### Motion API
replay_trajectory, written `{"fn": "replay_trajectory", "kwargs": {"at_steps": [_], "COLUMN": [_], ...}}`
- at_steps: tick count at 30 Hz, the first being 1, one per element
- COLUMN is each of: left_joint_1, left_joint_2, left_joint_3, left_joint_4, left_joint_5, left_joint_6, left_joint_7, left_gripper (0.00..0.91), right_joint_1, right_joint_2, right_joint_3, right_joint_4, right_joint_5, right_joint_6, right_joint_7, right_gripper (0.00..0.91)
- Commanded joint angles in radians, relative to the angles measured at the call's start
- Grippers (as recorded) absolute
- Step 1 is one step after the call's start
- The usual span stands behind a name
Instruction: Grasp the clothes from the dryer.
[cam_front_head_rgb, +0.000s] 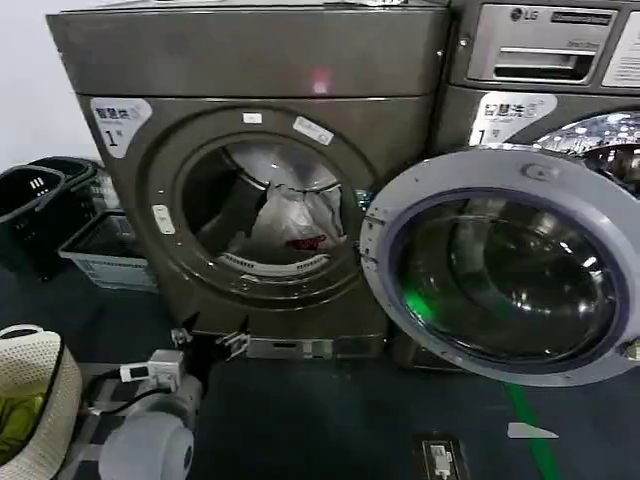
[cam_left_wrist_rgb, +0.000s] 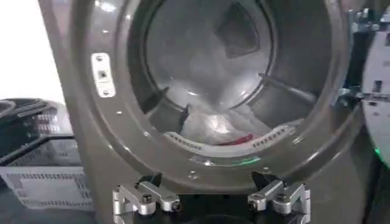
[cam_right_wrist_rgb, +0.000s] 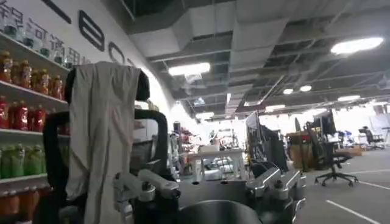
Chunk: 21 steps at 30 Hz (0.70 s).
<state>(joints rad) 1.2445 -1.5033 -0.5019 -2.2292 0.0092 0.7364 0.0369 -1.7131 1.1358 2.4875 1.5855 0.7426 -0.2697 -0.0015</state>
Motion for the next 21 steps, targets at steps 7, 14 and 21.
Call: {"fn": "replay_trajectory", "kwargs": {"at_steps": [7,14,21], "left_joint_1": [-0.003,0.003,-0.001], "left_joint_2": [0.004,0.008,0.005], "left_joint_3": [-0.010,-0.004,0.005], "left_joint_4": [-0.004,0.004,0.011], "left_joint_5": [0.002,0.037,0.049], "left_joint_6": [0.049,0.049,0.049], "left_joint_7": [-0.002,0.032,0.037], "left_gripper": [0.907,0.907,0.907], "right_joint_1": [-0.002,-0.004,-0.010], "right_joint_2": [0.004,0.006,0.004], "right_joint_3": [0.009,0.010,0.021], "right_joint_4": [-0.001,-0.005,-0.017], "right_joint_5": [0.012,0.012,0.009], "right_joint_6": [0.003,0.003,0.003], "right_joint_7": [0.009,0.015,0.012], "right_gripper": [0.907,0.907,0.907]}}
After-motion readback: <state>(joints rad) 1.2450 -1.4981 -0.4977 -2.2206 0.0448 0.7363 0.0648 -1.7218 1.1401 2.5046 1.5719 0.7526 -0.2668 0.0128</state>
